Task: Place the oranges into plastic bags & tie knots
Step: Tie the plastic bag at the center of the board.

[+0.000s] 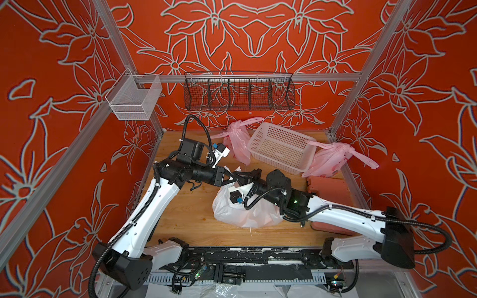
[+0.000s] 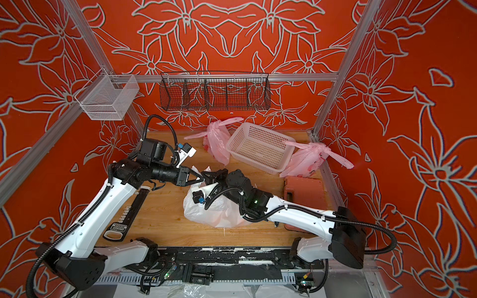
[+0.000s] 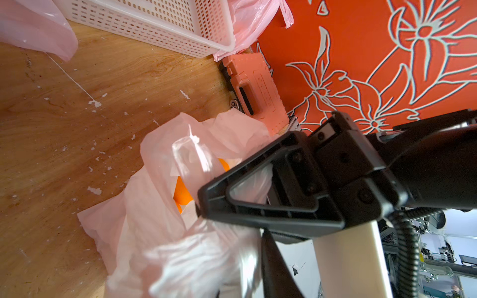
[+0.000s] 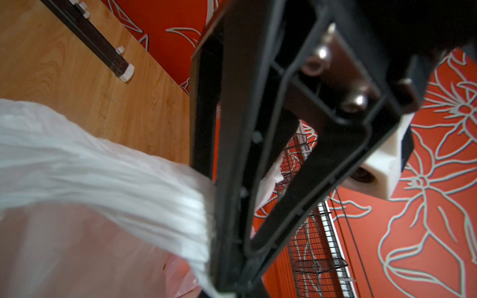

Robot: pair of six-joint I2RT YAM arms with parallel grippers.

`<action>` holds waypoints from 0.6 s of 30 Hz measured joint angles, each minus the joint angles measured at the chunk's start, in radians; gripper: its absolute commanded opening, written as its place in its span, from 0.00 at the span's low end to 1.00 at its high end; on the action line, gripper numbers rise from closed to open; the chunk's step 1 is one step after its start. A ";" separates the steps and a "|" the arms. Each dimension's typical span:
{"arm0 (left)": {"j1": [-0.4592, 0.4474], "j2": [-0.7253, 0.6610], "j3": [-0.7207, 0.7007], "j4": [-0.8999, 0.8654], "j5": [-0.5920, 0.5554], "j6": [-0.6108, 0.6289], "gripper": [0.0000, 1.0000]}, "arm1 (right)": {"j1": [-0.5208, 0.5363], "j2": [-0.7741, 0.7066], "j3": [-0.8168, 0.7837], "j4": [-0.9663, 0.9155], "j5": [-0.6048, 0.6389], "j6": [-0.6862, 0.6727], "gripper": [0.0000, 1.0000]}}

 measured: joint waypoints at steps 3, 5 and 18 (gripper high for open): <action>0.000 -0.014 -0.002 0.009 -0.021 -0.002 0.36 | 0.001 -0.003 0.000 -0.016 -0.002 0.029 0.00; 0.000 -0.046 -0.015 0.038 -0.040 -0.003 0.47 | 0.001 -0.014 -0.003 -0.025 -0.002 0.058 0.00; -0.159 -0.656 -0.521 0.515 -0.215 -0.056 0.51 | 0.002 -0.149 -0.019 -0.233 0.034 0.482 0.00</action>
